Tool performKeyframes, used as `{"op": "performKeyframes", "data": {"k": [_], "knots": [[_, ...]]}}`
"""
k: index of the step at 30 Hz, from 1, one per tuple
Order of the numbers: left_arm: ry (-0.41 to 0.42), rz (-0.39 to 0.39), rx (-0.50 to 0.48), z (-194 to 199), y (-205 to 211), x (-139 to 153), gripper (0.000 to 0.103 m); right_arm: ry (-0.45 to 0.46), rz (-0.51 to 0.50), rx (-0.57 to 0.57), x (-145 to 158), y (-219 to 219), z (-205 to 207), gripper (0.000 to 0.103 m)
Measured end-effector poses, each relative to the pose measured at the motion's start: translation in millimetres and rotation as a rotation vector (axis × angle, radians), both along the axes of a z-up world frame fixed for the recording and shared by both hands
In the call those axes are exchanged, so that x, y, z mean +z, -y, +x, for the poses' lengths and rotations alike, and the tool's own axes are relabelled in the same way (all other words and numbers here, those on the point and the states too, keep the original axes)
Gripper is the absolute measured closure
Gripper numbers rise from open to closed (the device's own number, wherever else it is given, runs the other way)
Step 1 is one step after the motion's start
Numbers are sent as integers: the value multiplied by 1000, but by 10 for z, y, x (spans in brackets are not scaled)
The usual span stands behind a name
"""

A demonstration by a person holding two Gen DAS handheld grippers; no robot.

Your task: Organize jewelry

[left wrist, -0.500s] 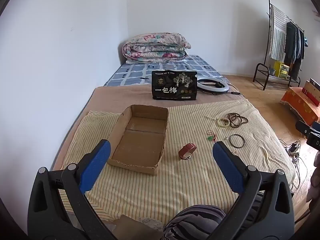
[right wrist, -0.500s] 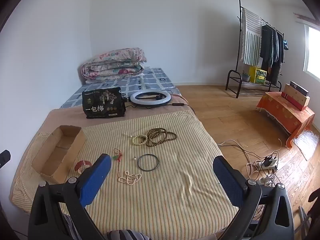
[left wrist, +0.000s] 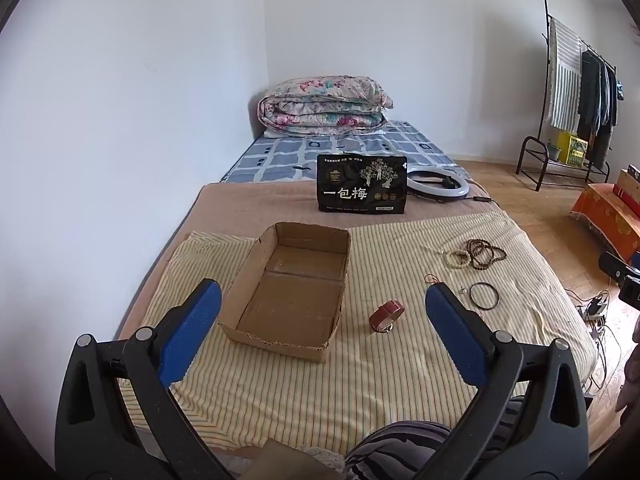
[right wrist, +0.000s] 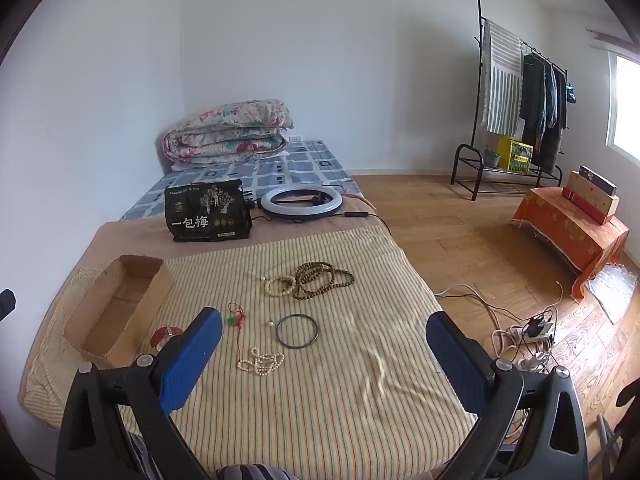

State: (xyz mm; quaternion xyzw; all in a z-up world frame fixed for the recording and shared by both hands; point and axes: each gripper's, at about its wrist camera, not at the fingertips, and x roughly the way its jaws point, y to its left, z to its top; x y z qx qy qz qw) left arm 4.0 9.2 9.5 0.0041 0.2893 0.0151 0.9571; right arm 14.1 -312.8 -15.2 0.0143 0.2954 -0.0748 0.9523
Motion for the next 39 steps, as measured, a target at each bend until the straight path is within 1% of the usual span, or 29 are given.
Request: {"op": "performKeyframes", "data": {"k": [5, 20, 30, 39], "knots": [[5, 0, 13, 6, -27, 3, 0, 0, 4, -9, -22, 37, -5, 0], [21, 5, 13, 12, -7, 80, 0, 2, 4, -18, -18, 79, -6, 0], [32, 4, 14, -21, -6, 116, 0, 34, -1, -18, 2, 80, -48, 0], [33, 6, 16, -19, 15, 147, 0, 38, -4, -12, -12, 69, -60, 0]]}}
